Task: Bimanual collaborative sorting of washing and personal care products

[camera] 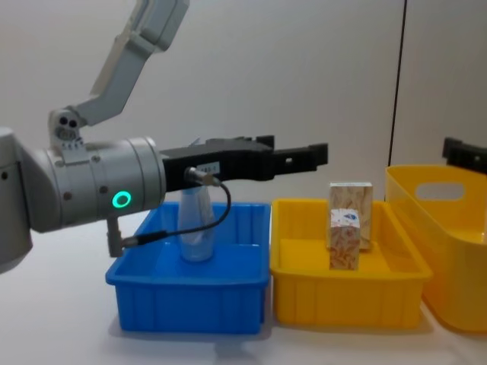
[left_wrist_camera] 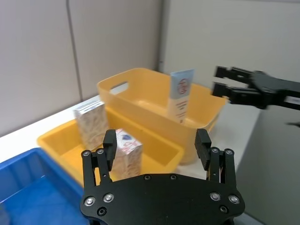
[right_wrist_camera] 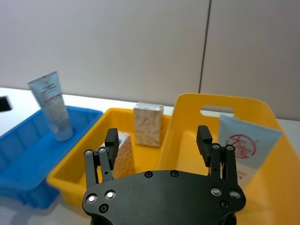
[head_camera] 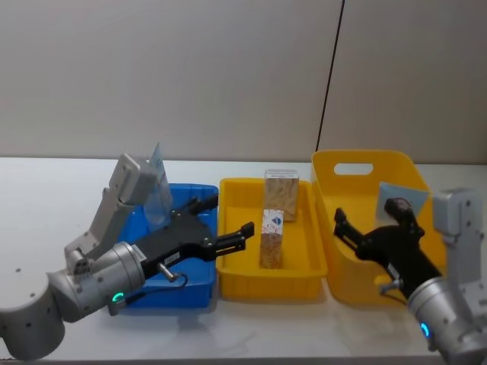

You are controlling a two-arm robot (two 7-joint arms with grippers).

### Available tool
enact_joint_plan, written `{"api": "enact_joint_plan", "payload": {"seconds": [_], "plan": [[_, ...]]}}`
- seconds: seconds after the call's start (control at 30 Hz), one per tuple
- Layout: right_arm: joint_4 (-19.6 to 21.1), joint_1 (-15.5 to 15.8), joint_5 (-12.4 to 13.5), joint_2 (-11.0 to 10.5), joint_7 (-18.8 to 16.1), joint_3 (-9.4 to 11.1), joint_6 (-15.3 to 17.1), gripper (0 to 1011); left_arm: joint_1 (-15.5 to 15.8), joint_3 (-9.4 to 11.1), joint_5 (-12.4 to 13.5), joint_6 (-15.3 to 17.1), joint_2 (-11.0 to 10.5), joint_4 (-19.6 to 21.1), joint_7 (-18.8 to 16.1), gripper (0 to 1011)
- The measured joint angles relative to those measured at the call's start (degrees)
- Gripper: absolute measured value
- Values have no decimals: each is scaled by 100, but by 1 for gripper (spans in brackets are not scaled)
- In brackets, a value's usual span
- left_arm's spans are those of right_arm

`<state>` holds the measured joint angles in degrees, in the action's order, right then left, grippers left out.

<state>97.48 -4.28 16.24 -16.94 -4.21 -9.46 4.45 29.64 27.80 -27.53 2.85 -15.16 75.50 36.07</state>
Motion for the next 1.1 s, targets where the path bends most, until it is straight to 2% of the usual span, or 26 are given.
{"api": "enact_joint_plan", "payload": {"seconds": [0.13,0.37,1.1], "plan": [[178,245,14,-115,16,-169,-118,1004,-158,-19,159,-22,-67,173,-352,1001],[349,477,24,-223,35,-326,-233,1004,-389,-46,388,-49,-163,429,-855,1001],[375,511,26,-240,38,-347,-250,1003,-1140,-131,1137,-146,-480,1256,-2517,1001]]}}
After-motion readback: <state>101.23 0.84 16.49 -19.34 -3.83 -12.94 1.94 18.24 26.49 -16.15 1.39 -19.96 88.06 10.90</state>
